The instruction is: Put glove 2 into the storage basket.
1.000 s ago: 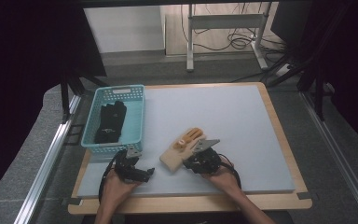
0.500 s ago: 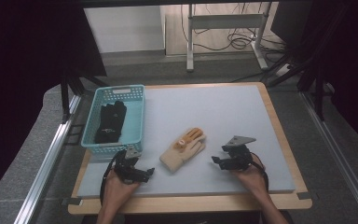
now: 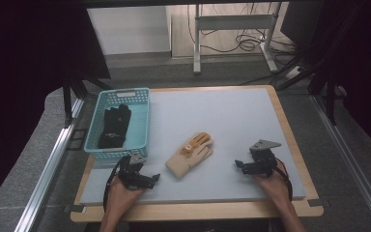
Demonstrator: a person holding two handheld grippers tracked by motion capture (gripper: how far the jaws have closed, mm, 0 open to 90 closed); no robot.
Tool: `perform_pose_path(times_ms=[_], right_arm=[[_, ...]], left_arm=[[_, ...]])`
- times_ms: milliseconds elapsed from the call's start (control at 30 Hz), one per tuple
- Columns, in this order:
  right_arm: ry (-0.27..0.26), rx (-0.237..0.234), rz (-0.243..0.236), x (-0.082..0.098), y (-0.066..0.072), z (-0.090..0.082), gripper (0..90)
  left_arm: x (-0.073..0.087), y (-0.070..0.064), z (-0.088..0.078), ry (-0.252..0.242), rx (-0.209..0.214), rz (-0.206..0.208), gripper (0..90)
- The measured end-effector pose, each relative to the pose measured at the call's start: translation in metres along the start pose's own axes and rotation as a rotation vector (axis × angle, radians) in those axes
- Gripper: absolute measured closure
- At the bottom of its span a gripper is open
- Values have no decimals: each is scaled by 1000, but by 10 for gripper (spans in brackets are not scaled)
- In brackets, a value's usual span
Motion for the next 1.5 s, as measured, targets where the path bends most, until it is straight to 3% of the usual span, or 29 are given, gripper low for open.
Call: perform_pose_path(times_ms=[233, 433, 733, 833, 1167, 1500], right_arm=[[1, 2, 2, 0, 0, 0, 183], [1, 3, 2, 0, 0, 0, 182], [0, 4, 1, 0, 0, 0, 182], [-1, 4, 2, 0, 0, 1, 182], [-1, 4, 2, 0, 0, 1, 182], [-1, 3, 2, 0, 0, 0, 182]], left_arm=[[-2, -1, -1, 21, -1, -2, 3], [-10, -17, -1, 50, 52, 36, 8], [-43, -39, -4, 17, 123, 70, 5], [-57, -45, -2, 19, 128, 94, 5], [-100, -65, 34, 91, 142, 162, 0], [-115, -64, 77, 178, 143, 154, 0]])
Point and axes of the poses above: each handheld gripper's, and its own axes: z roughly forward along the jaws, x roughly out of its underside, y roughly to its left, the point moved 7 cm from there along z, roughly forward along the jaws, and after that the axes turned 7 degrees about x, right-handed, at the moved point
